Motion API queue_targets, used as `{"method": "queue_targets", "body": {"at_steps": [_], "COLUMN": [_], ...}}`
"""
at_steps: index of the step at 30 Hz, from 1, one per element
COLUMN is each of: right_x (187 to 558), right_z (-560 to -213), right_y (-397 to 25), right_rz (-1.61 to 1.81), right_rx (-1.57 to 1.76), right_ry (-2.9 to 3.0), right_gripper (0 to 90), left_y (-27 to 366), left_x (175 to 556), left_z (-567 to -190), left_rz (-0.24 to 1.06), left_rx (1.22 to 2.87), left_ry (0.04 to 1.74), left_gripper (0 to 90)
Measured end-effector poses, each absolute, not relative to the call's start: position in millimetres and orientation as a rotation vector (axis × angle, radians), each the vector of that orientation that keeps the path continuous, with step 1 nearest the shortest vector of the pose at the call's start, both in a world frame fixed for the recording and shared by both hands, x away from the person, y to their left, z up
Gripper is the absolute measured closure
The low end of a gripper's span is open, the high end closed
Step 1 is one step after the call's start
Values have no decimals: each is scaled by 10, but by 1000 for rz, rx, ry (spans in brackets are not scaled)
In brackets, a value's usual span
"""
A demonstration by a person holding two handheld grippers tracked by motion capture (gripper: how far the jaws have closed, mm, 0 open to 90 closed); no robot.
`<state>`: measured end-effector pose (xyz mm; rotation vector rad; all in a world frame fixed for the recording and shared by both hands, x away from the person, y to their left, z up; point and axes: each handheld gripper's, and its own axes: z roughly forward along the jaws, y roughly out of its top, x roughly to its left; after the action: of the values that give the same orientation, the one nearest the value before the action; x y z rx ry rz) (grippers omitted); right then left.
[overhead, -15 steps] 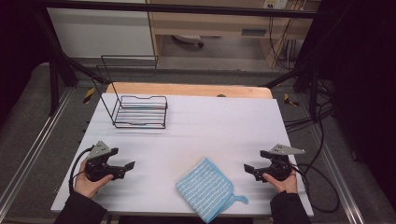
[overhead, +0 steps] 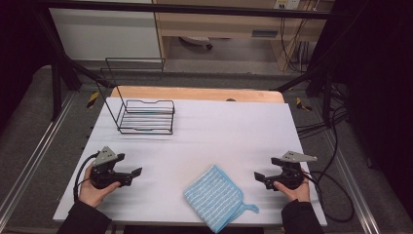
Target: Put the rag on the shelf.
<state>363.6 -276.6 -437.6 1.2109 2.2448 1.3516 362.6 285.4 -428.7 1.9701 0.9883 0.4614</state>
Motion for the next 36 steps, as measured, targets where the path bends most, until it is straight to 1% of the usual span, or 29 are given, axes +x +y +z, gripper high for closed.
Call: {"method": "queue_targets", "body": {"at_steps": [10,20,26,36], "right_x": [3634,3633,3638,3638], "right_z": [-4378,-4377,-4385,-4385], "right_y": [-2760,-2759,-2753,-2749], "right_rz": [1348,1347,1339,1335], "right_rx": [1211,1214,1207,1205], "right_ry": [2248,2245,2244,2245], "right_gripper": [8,9,9,9], "left_y": [2751,2554,2395,2005], "left_x": [3615,3588,3573,3517], "left_z": [-4244,-4190,-4135,-4042], "left_rz": [429,421,425,413], "left_rx": [1971,1987,1992,2031], "left_ry": [991,968,965,915], "left_gripper": [107,108,126,140]}}
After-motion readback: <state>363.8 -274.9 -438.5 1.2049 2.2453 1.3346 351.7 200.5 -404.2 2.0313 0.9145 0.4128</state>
